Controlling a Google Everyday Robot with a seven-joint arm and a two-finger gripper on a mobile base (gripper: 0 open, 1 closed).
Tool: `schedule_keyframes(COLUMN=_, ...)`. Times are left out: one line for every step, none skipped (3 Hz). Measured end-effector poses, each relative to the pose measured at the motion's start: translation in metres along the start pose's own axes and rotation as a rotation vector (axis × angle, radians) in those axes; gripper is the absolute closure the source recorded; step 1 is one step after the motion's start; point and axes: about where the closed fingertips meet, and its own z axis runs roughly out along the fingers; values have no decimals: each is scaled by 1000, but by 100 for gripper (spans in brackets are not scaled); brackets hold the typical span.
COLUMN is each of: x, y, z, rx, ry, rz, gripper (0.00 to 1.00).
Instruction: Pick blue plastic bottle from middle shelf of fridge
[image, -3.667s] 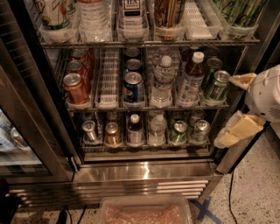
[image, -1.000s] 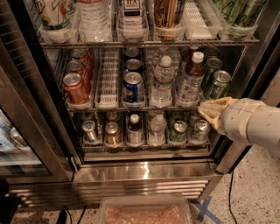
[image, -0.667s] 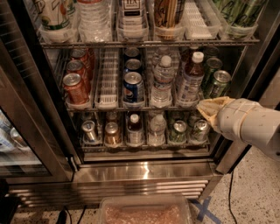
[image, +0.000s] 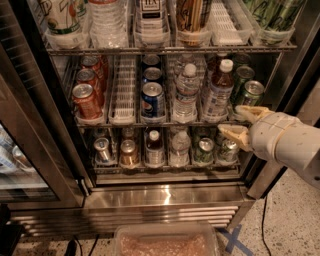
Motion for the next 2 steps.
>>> schedule_keyframes(x=1, y=-6, z=3, rx=81, ry=-32, rz=79, gripper=3)
schedule_keyframes(x=0, y=-16, z=9, rx=179, ry=-62, rz=133, gripper=1)
